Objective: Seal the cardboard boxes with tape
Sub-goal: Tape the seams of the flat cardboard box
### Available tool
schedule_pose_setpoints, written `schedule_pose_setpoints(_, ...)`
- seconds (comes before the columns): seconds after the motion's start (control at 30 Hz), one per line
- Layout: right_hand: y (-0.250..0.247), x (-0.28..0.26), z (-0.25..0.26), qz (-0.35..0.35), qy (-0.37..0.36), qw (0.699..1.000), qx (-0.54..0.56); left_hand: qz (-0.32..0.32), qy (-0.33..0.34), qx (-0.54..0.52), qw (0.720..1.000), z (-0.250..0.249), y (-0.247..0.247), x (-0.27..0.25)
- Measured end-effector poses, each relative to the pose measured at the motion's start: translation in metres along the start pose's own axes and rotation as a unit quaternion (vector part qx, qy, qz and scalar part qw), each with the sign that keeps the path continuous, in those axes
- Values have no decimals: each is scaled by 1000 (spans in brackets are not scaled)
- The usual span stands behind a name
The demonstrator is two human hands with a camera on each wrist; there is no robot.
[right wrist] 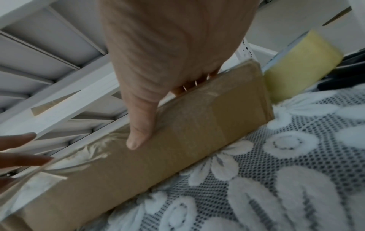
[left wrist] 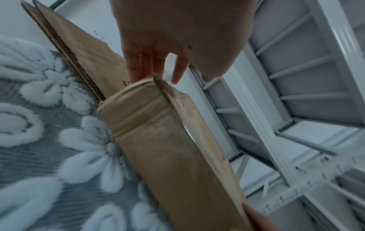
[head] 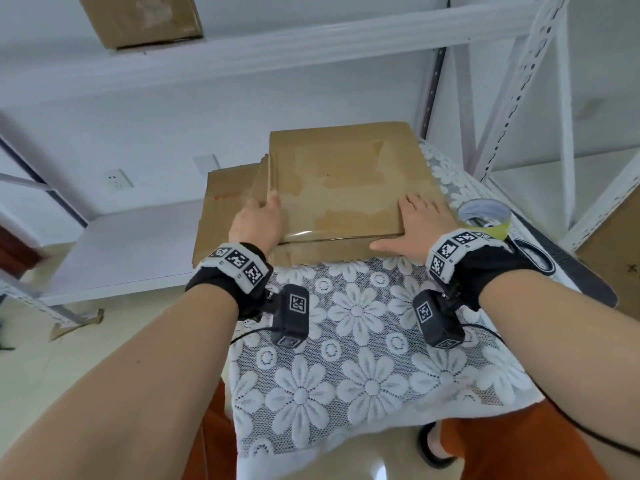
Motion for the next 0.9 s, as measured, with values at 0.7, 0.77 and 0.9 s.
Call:
schedule_pose_setpoints(0.7, 14, 11, 39, -32, -23, 996, 75, 97, 202, 85, 971, 28, 0, -17)
schedule_pose_setpoints(0.77, 14, 12, 41, -34, -16, 997, 72, 106, 202, 82, 970, 28, -2, -17)
schedule_pose_setpoints(0.9, 14, 17, 47, -37, -2, 997, 61, 115, 203, 70, 970, 29, -3, -15)
Point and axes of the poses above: each hand's wrist, its own x-axis towards the middle knuckle, its own y-axis out of the palm, z = x × y, the point moved 2 cm from there along x, towards the middle knuckle, and after that the axes turned 9 degrees about -z, right-handed, at the moved point
